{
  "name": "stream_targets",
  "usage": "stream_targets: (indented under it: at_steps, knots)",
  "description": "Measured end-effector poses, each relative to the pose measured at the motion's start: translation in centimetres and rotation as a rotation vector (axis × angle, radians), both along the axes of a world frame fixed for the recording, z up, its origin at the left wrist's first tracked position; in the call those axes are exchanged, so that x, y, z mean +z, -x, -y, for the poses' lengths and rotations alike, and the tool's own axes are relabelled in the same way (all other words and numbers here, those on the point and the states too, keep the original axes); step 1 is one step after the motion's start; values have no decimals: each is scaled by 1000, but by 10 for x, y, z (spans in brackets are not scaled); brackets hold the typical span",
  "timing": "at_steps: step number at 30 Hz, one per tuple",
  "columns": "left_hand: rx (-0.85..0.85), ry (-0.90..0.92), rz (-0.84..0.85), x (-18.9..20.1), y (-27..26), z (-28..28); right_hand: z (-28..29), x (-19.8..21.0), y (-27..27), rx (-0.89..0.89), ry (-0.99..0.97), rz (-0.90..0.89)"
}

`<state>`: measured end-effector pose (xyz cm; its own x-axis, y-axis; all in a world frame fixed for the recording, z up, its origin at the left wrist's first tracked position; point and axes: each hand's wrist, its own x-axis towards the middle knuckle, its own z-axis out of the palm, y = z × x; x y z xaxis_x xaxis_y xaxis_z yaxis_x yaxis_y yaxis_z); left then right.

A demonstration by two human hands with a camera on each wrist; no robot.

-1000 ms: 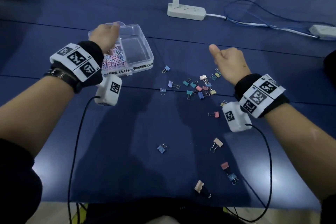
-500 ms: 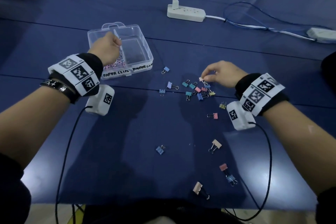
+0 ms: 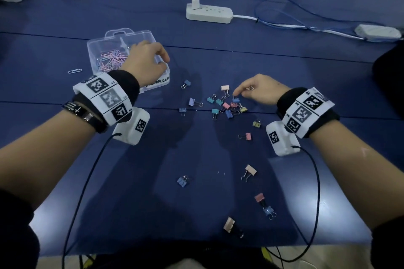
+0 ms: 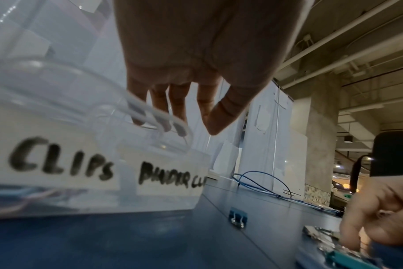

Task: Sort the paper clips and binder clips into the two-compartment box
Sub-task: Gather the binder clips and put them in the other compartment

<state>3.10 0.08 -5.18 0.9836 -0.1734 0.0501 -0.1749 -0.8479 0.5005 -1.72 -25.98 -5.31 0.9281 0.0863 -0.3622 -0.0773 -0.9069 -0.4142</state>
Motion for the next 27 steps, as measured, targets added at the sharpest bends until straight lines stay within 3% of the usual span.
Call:
stream_targets:
  at_steps: [5, 11, 18, 24, 27]
  knots:
    - [186, -48, 48, 3, 1, -27, -3, 4, 0, -26, 46, 86]
    - [445, -101, -147, 4, 8, -68, -38, 28, -10, -39, -110, 153]
    - [414, 0, -280, 4, 15, -74, -117, 51, -29, 88, -403, -18]
    - [456, 112, -174, 10, 25, -79, -213, 50, -56, 53, -776, -92]
    - [450, 157, -115, 15, 31, -86, -252, 38, -64, 34, -835, -83]
